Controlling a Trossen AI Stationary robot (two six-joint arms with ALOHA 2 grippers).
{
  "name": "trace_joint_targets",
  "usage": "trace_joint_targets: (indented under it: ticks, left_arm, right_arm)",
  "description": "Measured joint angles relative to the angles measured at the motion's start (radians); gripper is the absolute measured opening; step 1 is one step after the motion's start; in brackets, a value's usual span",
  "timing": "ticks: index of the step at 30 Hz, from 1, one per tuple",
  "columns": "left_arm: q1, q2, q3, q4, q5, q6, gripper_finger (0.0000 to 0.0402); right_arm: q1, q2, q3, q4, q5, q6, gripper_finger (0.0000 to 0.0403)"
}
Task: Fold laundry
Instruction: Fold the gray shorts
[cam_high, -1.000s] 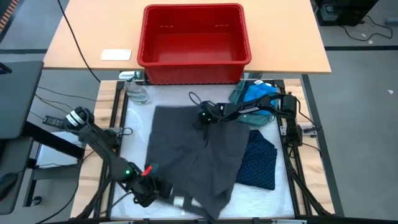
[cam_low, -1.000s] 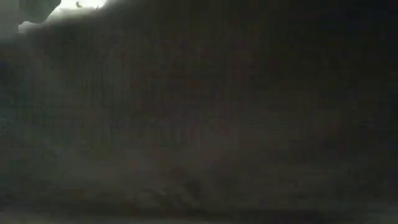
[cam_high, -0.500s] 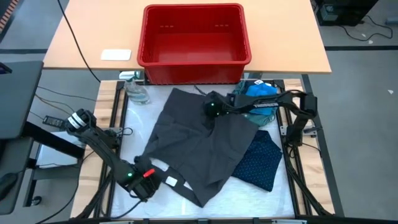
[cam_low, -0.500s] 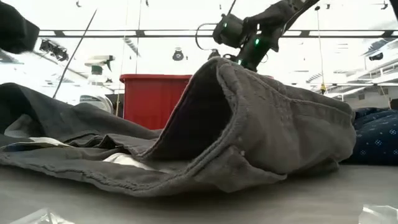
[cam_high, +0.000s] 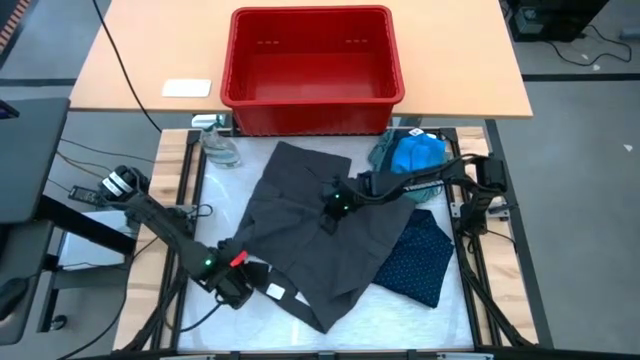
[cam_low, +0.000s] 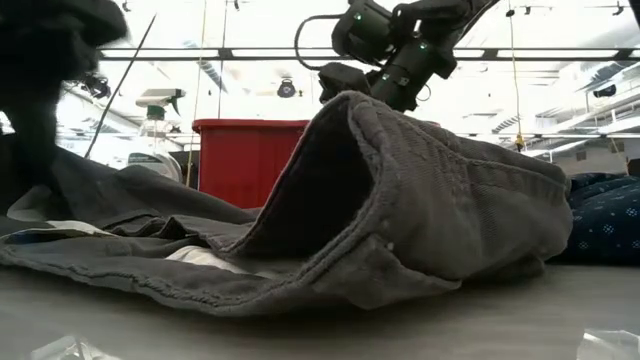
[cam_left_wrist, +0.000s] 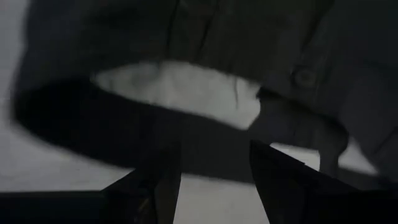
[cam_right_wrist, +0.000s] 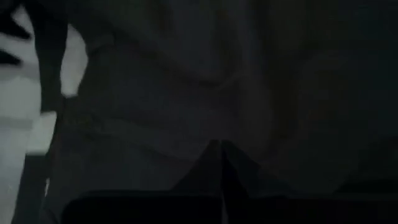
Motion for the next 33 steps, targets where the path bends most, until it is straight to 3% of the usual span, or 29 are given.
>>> trace_joint_targets:
  ticks: [8,18,27,33]
  left_arm:
    - [0.076,-0.003,-0.067,-0.094,0.068,-0.009,0.0192]
    - [0.184,-0.003,-0.088,0.102,0.053,0.144,0.0192]
    - [0.253,0.001,-0.088,-0.023,0.044,0.128,0.0192]
    - [0.249,0.000,-0.060,-0.004,0.194,0.115,0.0192]
  right_arm:
    - [0.053,-0.001,0.000,0.013,0.057,0.060,0.0003]
    - [0.056,-0.002,0.000,0.010,0.050,0.030,0.0005]
    - [0.056,-0.002,0.000,0.009,0.029,0.003,0.0006]
    - [0.056,-0.002,0.000,-0.006,0.030,0.003,0.0007]
